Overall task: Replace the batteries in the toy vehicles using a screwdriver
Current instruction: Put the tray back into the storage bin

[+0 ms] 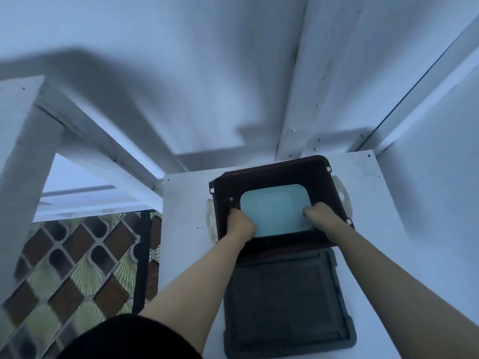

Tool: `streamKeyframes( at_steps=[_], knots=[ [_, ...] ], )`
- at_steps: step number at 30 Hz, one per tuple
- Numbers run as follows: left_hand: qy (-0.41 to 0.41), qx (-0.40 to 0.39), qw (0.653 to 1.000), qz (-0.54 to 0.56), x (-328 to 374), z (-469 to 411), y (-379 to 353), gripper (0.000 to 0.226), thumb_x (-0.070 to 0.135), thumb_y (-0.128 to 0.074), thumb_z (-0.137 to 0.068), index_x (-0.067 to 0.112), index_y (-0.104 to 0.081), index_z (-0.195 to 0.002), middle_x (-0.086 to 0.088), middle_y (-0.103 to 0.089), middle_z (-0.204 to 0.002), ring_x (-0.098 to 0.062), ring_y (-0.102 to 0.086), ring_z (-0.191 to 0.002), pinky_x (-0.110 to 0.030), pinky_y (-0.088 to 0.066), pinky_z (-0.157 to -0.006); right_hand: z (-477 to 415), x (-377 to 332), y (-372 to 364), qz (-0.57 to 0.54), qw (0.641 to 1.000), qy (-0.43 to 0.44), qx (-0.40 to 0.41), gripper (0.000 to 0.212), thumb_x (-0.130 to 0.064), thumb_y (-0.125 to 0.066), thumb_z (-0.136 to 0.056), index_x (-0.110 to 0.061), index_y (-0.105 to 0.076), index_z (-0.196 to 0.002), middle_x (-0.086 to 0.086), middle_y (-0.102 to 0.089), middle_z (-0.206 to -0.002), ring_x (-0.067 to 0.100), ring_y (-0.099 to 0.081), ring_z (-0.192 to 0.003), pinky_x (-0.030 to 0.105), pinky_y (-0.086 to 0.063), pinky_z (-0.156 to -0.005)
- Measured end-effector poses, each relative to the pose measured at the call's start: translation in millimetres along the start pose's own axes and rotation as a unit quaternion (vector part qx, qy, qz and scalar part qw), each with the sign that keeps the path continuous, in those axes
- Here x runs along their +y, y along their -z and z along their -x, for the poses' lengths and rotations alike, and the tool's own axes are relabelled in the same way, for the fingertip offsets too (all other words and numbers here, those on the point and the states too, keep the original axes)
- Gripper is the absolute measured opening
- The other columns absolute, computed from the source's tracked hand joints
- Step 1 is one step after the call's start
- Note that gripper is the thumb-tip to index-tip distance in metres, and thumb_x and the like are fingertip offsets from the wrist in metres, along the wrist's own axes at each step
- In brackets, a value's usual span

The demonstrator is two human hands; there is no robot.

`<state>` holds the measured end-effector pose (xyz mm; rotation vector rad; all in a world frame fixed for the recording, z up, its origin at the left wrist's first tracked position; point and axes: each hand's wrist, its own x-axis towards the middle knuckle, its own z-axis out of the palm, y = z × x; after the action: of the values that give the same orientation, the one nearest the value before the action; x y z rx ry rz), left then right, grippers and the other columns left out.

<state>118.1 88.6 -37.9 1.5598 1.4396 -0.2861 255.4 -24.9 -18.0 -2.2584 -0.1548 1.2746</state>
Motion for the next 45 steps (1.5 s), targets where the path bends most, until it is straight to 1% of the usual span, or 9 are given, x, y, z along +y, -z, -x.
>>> streamKeyframes(
  at_steps=[8,13,17,21,26,32,36,40,45],
  knots=[
    [0.0,0.004,1.0,0.004,-3,-7,-6,0.045,-0.005,-0.048,-0.09,-0.004,-0.035,-0.133,-0.019,-0.047,-0.133,-0.03,-0.049,-0.122,-0.039,-0.042,-0.105,-3,3,-2,-0.021,0.999,0.034,-0.002,0.011,-0.002,-0.039,-0.091,-0.002,-0.048,-0.085,0.003,-0.046,-0.077,0.014,-0.044,-0.067,0.026,-0.032,-0.053],
    [-0.096,0.032,0.992,0.069,-7,17,-2,0.053,-0.011,-0.046,-0.086,-0.001,-0.033,-0.136,-0.016,-0.05,-0.128,-0.023,-0.054,-0.116,-0.033,-0.05,-0.095,7,11,-7,0.05,0.991,0.098,0.082,0.029,-0.009,-0.044,-0.092,0.002,-0.053,-0.118,0.014,-0.057,-0.107,0.023,-0.051,-0.09,0.028,-0.038,-0.068],
    [-0.271,0.224,0.926,0.138,-41,73,12,0.051,-0.02,-0.042,-0.085,0.004,-0.045,-0.129,0.003,-0.046,-0.114,-0.002,-0.049,-0.095,-0.005,-0.039,-0.086,34,30,-11,0.025,0.942,0.22,0.252,0.024,-0.007,-0.049,-0.091,-0.005,-0.059,-0.113,0.007,-0.059,-0.107,0.023,-0.056,-0.098,0.028,-0.039,-0.076],
    [-0.179,0.408,0.885,0.134,-105,97,13,0.033,-0.02,-0.052,-0.082,-0.007,-0.051,-0.112,-0.006,-0.044,-0.104,-0.025,-0.049,-0.088,-0.03,-0.042,-0.079,66,66,-14,-0.049,0.858,0.286,0.424,0.017,0.004,-0.045,-0.085,0.001,-0.054,-0.099,0.01,-0.05,-0.095,0.014,-0.043,-0.087,0.019,-0.032,-0.077],
    [0.075,0.109,0.99,0.057,-160,91,0,0.047,-0.003,-0.052,-0.089,-0.002,-0.042,-0.135,-0.019,-0.047,-0.129,-0.034,-0.051,-0.115,-0.04,-0.045,-0.095,80,136,-35,-0.014,0.922,0.057,0.384,0.04,0.007,-0.047,-0.087,0.006,-0.049,-0.127,0.028,-0.048,-0.129,0.042,-0.047,-0.118,0.038,-0.037,-0.095],
    [0.026,-0.065,0.993,0.093,-147,98,-25,0.037,-0.009,-0.039,-0.088,0.018,-0.055,-0.108,0.001,-0.059,-0.106,-0.012,-0.053,-0.089,-0.015,-0.045,-0.07,79,178,-58,0.261,0.953,-0.093,0.123,0.053,-0.019,-0.041,-0.096,-0.005,-0.03,-0.145,0.022,0.0,-0.158,0.037,0.0,-0.146,0.044,-0.01,-0.118],
    [0.047,-0.023,0.986,0.156,-142,100,-32,0.057,-0.011,-0.04,-0.085,0.009,-0.042,-0.138,-0.005,-0.056,-0.118,-0.018,-0.052,-0.096,-0.03,-0.045,-0.086,80,183,-62,0.183,0.97,-0.067,0.142,0.041,-0.013,-0.046,-0.091,0.002,-0.047,-0.13,0.025,-0.023,-0.153,0.039,-0.019,-0.141,0.047,-0.02,-0.115],
    [0.117,0.027,0.965,0.232,-148,100,-30,0.061,-0.01,-0.047,-0.088,0.002,-0.031,-0.146,-0.016,-0.052,-0.132,-0.029,-0.052,-0.11,-0.041,-0.046,-0.098,94,177,-53,-0.063,0.97,-0.041,0.233,0.024,-0.002,-0.05,-0.082,0.001,-0.051,-0.106,0.013,-0.054,-0.103,0.031,-0.052,-0.093,0.035,-0.043,-0.075],
    [0.09,0.023,0.975,0.203,-163,118,-13,0.024,-0.024,-0.046,-0.074,-0.002,-0.055,-0.077,-0.015,-0.057,-0.076,-0.024,-0.051,-0.065,-0.029,-0.044,-0.053,106,182,-27,-0.147,0.961,-0.045,0.23,0.026,0.017,-0.04,-0.079,0.004,-0.059,-0.091,0.016,-0.06,-0.086,0.028,-0.051,-0.077,0.03,-0.04,-0.061]
  ],
)
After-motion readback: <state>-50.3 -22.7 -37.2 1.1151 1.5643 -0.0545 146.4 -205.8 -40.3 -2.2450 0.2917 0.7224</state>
